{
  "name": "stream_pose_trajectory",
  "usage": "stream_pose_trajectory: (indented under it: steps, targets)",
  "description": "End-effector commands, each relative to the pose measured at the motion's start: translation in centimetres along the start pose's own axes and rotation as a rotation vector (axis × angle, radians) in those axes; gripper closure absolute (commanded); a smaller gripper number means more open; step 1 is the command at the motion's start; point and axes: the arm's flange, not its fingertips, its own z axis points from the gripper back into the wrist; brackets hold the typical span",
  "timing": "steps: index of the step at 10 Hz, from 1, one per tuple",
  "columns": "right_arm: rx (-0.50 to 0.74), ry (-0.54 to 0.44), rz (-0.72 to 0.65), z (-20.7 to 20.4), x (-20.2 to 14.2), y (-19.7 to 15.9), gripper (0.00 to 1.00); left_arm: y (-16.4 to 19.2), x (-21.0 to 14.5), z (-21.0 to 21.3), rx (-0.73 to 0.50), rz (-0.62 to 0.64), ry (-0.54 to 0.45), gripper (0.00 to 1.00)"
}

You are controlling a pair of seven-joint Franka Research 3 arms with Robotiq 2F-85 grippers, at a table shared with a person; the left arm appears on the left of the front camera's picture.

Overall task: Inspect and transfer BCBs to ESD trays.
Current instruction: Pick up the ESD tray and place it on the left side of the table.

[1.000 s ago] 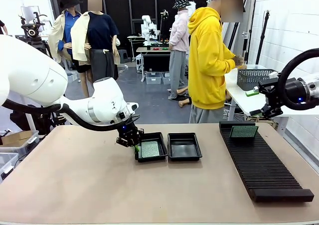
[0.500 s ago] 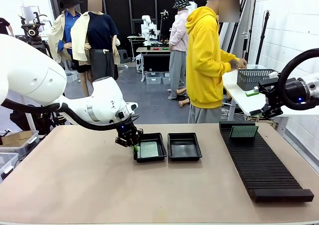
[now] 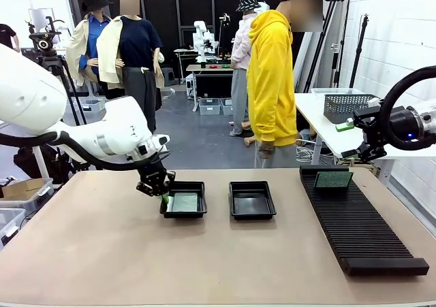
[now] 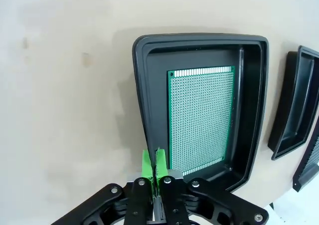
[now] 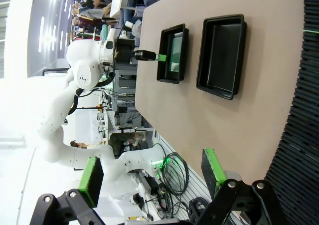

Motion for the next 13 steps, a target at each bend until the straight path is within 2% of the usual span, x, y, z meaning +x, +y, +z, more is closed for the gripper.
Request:
stream_pose_trajectory:
  steps: [1,8,12,13]
  targets:
    - [-0.025,-0.001,-0.016,-0.1,0.0,0.3,0.00,2.7,-0.7,0.9,-0.016,-0.005,-0.013,1.00]
    - [-0.025,-0.001,-0.016,-0.1,0.0,0.3,0.00,14.9,-4.3,4.5,0.006,-0.076,-0.149,1.00]
    - [-0.025,-0.001,-0.016,-0.1,0.0,0.3,0.00,20.7,-4.2,7.1,0.053,-0.093,-0.086,1.00]
    - [-0.025,-0.001,-0.016,-0.1,0.0,0.3,0.00,22.3,-4.0,7.5,0.067,-0.094,-0.044,1.00]
